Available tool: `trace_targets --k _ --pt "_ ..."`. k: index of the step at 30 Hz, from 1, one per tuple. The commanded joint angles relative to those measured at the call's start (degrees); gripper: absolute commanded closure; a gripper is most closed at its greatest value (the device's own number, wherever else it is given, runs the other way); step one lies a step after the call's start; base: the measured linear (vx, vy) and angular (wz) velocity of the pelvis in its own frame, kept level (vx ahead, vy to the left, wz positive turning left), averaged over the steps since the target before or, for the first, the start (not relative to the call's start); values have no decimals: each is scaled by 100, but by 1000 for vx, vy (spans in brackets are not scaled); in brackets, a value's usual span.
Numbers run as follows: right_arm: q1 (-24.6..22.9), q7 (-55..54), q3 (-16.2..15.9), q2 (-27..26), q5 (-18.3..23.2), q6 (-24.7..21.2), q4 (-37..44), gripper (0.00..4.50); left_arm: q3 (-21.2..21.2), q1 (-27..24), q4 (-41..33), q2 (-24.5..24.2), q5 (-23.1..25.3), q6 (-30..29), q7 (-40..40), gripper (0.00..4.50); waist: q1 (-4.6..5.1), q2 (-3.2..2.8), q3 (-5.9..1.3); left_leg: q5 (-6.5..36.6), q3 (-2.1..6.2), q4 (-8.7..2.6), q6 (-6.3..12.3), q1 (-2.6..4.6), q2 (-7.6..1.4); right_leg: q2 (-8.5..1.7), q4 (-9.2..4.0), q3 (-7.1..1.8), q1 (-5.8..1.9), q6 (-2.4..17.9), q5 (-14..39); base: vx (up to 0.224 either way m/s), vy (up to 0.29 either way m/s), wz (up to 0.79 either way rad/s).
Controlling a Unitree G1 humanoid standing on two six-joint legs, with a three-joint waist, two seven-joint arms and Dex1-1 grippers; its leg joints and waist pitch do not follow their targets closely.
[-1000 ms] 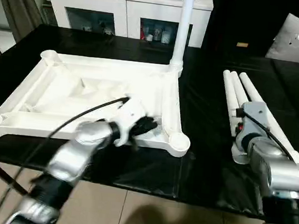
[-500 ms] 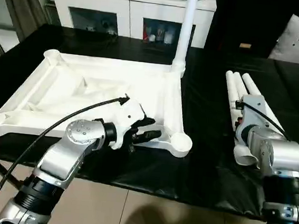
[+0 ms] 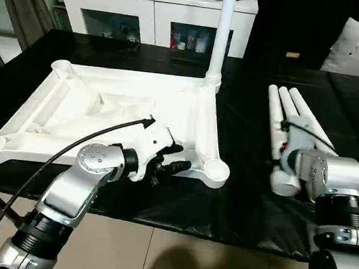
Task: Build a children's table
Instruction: Pick table leg
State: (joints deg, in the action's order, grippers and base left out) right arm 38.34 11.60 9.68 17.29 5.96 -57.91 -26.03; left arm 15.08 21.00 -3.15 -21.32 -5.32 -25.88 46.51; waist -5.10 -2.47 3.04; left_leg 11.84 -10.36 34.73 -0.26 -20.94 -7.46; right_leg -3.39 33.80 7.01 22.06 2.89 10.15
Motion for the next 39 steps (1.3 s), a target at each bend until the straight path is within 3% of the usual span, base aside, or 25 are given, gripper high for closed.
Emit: trace_targets --k 1,6,7,11,13,18,32,39 --pt "65 175 54 -57 207 -210 -64 0 52 44 -94 -46 9 -32 4 238 -22 87 -374 495 263 -382 185 65 -612 -717 -385 -479 -299 789 1362 0 0 0" --pt "8 296 -93 -193 234 -282 8 0 75 63 -87 -47 14 -32 6 238 -30 67 -368 619 271 -390 93 76 -618 -717 -408 -476 -281 709 1615 0 0 0" --pt "-2 306 -126 -234 244 -292 22 28 81 68 -84 -49 18 -29 7 230 -21 75 -367 635 274 -396 72 69 -621 -713 -398 -481 -282 722 1572 0 0 0" --pt "-8 249 -134 -341 283 -327 -7 42 102 81 -74 -50 41 -15 2 230 -13 76 -363 719 273 -398 26 74 -610 -730 -410 -489 -284 729 1644 0 0 0" --pt "-8 242 -143 -360 302 -344 -23 76 111 88 -69 -50 47 -12 -1 230 -21 78 -362 717 275 -404 13 76 -616 -725 -412 -490 -280 714 1650 0 0 0" --pt "-15 259 -161 -407 294 -383 -26 103 127 92 -63 -60 49 -9 -14 230 -17 72 -363 760 280 -410 -34 82 -620 -732 -403 -494 -283 722 1621 0 0 0" --pt "-44 207 -167 -420 316 -339 -15 239 153 49 -82 -63 49 -37 -48 230 -16 97 -361 742 277 -414 -38 87 -618 -732 -409 -496 -278 684 1696 0 0 0" --pt "-186 -32 131 -453 331 253 200 268 -10 85 11 65 12 67 -260 230 -16 105 -360 772 274 -416 -65 80 -620 -740 -419 -499 -276 644 1715 0 0 0"
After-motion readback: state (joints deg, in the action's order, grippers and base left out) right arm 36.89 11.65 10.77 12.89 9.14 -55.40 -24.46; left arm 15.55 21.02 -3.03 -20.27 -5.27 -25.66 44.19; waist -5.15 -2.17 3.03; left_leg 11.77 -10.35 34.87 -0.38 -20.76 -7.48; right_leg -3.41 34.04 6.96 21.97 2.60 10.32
